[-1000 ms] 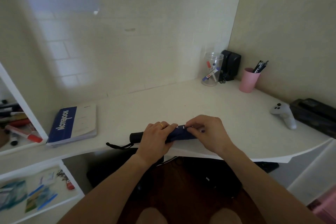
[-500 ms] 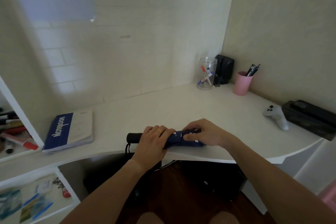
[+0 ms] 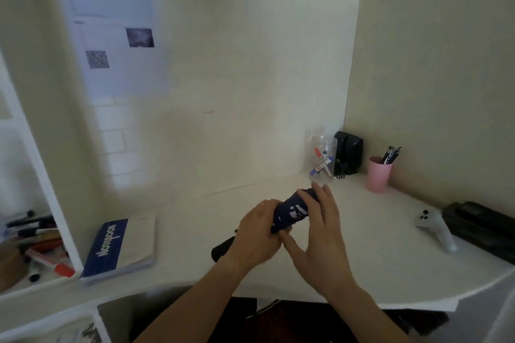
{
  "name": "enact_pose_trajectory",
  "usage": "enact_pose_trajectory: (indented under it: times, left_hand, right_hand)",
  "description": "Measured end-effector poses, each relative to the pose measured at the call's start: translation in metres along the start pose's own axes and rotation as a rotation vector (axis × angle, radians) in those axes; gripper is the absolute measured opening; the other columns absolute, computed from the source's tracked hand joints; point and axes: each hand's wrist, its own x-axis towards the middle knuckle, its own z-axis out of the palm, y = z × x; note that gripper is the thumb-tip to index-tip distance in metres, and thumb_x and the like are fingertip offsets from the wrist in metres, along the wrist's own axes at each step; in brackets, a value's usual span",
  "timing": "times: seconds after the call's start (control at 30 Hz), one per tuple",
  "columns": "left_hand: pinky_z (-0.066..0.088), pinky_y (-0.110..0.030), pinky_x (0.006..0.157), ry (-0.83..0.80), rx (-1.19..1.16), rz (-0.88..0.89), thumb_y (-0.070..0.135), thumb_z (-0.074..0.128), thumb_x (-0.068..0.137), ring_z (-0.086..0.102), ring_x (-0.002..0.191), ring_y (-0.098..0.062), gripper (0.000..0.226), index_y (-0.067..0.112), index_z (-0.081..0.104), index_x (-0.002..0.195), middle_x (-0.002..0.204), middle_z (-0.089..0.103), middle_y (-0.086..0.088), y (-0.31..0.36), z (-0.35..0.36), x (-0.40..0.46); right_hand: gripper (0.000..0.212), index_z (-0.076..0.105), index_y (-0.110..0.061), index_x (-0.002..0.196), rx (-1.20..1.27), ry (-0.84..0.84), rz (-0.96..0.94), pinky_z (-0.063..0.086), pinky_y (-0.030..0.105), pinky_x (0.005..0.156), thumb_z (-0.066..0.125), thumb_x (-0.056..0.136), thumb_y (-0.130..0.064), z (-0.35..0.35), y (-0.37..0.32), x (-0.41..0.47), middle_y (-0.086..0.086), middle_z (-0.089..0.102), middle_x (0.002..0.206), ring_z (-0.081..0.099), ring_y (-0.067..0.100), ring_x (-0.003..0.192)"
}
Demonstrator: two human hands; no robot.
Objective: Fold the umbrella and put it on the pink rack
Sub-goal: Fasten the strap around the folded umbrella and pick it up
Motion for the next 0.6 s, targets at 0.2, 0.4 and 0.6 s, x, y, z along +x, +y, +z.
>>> enact_pose_trajectory:
  times: [0.2, 0.4, 0.6]
  left_hand:
    - [0.057, -0.033, 0.081, 0.151, -0.647, -0.334, 0.031, 0.071, 0.094, 0.069, 0.092, -0.024, 0.028, 0.016, 0.059, 0.113, 0.102, 0.071, -0.005, 0.049, -0.024, 0.011]
    - [0.062, -0.043, 0.083, 0.304, -1.22, -0.604, 0.018, 0.075, 0.09, 0.075, 0.09, -0.029, 0.017, 0.005, 0.072, 0.101, 0.096, 0.079, -0.012, 0.096, -0.039, 0.012]
    - [0.059, -0.041, 0.083, 0.117, -1.418, -0.435, 0.017, 0.083, 0.079, 0.076, 0.086, -0.031, 0.026, 0.004, 0.07, 0.098, 0.093, 0.078, -0.013, 0.123, -0.091, 0.01]
  right_hand:
    - [0.085, 0.004, -0.029, 0.159, 0.205, 0.02, 0.055, 0.038, 0.006, 0.099, 0.06, 0.096, -0.017, -0.01, -0.024, -0.011, -0.018, -0.016, 0.165, 0.02, 0.008, 0.151]
    - [0.114, 0.018, -0.02, 0.16, -0.098, -0.21, 0.088, 0.053, 0.027, 0.054, 0.084, 0.067, -0.033, -0.014, -0.032, -0.02, 0.004, 0.058, 0.128, 0.067, 0.019, 0.085]
    - [0.065, 0.036, -0.032, 0.149, 0.576, -0.344, 0.195, 0.047, 0.011, 0.071, 0.069, 0.094, -0.022, -0.077, -0.045, -0.008, -0.008, 0.072, 0.111, 0.07, 0.007, 0.091]
